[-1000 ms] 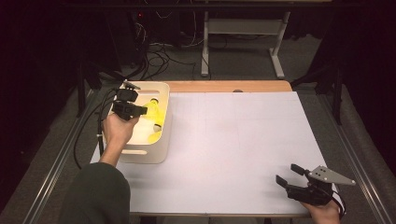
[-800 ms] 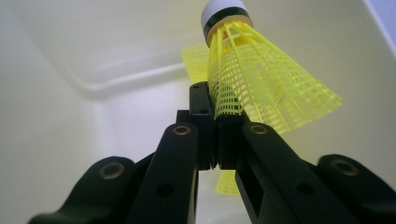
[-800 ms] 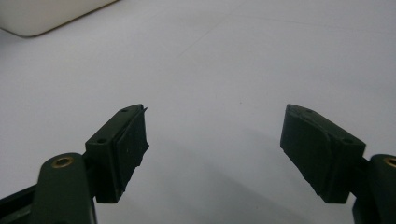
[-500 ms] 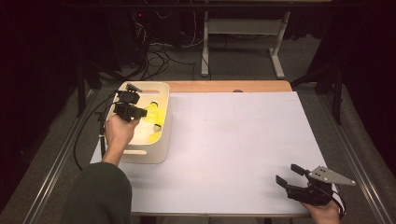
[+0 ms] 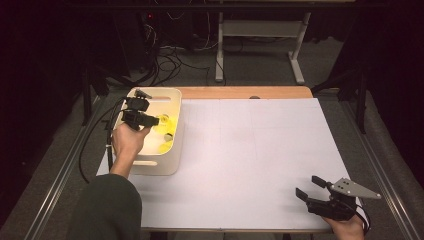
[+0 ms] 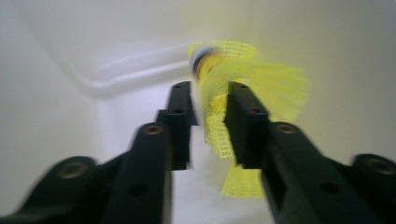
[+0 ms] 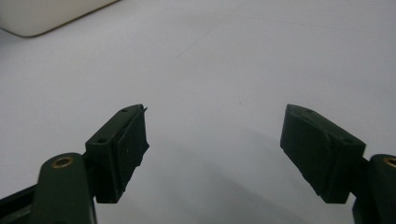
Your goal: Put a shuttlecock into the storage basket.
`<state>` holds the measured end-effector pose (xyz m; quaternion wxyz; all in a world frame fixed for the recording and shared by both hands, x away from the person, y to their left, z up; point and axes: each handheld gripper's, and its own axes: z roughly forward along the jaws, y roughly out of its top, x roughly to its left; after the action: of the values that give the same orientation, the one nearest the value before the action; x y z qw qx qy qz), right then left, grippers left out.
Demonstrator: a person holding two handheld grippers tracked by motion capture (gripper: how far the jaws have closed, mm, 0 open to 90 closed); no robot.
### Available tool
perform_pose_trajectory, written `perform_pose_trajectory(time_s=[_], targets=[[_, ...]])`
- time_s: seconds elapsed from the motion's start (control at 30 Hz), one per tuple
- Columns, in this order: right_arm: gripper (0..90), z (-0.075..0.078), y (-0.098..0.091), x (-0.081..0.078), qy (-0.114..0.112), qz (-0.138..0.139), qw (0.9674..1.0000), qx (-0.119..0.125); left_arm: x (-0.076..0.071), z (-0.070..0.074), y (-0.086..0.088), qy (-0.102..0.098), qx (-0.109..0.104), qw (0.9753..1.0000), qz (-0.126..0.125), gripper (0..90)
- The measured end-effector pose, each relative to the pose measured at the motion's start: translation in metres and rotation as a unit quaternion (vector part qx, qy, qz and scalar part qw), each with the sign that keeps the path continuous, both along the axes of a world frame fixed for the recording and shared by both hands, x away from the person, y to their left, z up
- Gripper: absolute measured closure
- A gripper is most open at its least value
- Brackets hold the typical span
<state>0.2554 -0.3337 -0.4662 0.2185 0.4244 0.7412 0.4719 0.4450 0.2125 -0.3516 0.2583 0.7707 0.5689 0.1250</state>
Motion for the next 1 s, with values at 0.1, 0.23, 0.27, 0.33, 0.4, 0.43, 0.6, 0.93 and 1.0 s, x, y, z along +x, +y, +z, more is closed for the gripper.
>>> perform_pose_trajectory(time_s=[0.1, 0.23, 0.27, 0.33, 0.4, 0.43, 0.6, 0.93, 1.0], targets=[[23.2, 0.0, 0.0, 0.0, 0.0, 0.0, 1.0, 0.0, -0.002, 0.002, 0.0, -0.007, -0.002, 1.0, -0.002, 56.8], [23.2, 0.0, 0.0, 0.0, 0.0, 0.0, 1.0, 0.0, -0.005, 0.005, -0.001, -0.014, -0.008, 0.9999, -0.002, 51.2], [23.2, 0.0, 0.0, 0.0, 0.0, 0.0, 1.0, 0.0, -0.005, 0.006, -0.001, -0.016, -0.009, 0.9998, -0.002, 50.4], [23.2, 0.0, 0.0, 0.0, -0.001, 0.001, 1.0, -0.001, -0.006, 0.008, -0.002, -0.021, -0.009, 0.9997, -0.002, 48.8], [23.2, 0.0, 0.0, 0.0, 0.0, 0.0, 1.0, 0.0, -0.007, 0.009, -0.002, -0.024, -0.01, 0.9997, -0.005, 47.8], [23.2, 0.0, 0.0, 0.0, 0.0, 0.0, 1.0, 0.0, -0.007, 0.009, -0.003, -0.026, -0.011, 0.9996, -0.005, 47.3], [23.2, 0.0, 0.0, 0.0, -0.001, 0.002, 1.0, -0.001, -0.01, 0.013, -0.006, -0.034, -0.015, 0.9993, -0.01, 46.2], [23.2, 0.0, 0.0, 0.0, -0.001, 0.002, 1.0, 0.0, -0.013, 0.022, -0.015, -0.049, -0.004, 0.9986, -0.022, 45.8], [23.2, 0.0, 0.0, 0.0, 0.0, 0.001, 1.0, 0.0, -0.013, 0.023, -0.016, -0.049, -0.005, 0.9985, -0.024, 44.8]])
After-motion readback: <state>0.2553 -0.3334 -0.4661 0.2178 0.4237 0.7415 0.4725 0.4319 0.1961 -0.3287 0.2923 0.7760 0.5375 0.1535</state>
